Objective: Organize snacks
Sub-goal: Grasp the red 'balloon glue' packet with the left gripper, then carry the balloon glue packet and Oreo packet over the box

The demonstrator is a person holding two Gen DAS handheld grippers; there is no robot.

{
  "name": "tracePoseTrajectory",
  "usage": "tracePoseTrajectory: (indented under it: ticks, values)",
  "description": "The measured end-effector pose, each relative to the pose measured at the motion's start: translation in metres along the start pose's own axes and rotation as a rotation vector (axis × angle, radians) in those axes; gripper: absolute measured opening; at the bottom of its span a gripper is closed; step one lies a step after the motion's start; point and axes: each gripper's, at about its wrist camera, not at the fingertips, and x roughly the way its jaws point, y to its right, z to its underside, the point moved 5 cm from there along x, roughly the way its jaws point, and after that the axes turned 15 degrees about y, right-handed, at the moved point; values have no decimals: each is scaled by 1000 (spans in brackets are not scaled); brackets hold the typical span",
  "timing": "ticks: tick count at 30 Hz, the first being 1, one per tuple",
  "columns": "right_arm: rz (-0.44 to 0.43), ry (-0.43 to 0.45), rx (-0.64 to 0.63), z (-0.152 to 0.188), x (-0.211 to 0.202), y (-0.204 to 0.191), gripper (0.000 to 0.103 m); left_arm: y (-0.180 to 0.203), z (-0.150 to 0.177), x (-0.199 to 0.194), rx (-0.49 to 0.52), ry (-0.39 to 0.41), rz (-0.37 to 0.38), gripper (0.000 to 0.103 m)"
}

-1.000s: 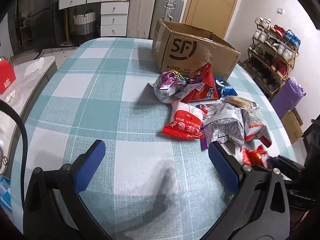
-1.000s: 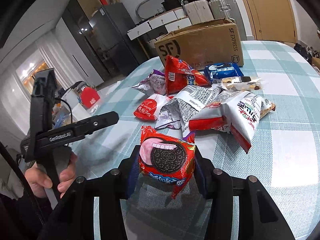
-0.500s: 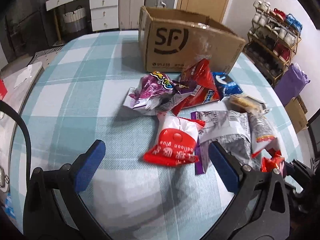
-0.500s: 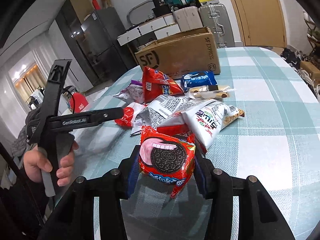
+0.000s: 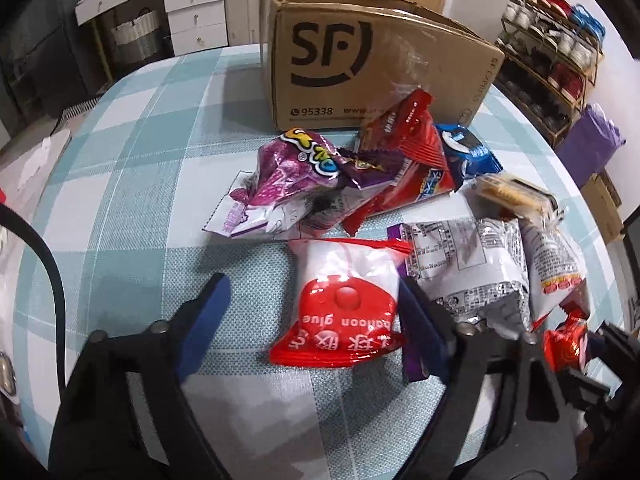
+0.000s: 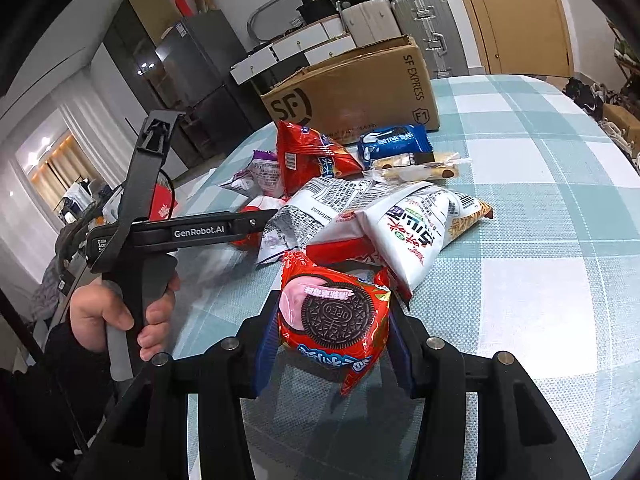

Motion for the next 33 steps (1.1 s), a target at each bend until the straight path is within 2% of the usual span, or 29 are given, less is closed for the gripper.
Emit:
tracePoseTrajectory:
  ticks: [3,4,7,10,14,21,33]
  values:
    - [-2,1,21,-1,1,4,48,1,1,-4,32,11,-6,59]
    - [3,2,25,-1,1,5,48,1,1,-6,47,13,-6,45]
    - [1,3,25,-2,1,5,48,4,3,-13,69,12,12,40]
    - [-10,2,32,-1,1,5,48,3,7,-20,58,6,31,39]
    - [-10,10,35,-2,0,6,48,6,13,-38,88,32,13,39]
    - [-6,25,41,-3,-2,7,48,12,20,-57,68,43,29,39]
    - [-10,104,1,-9,-21,-4,48,14,19,-96,42,90,67,39]
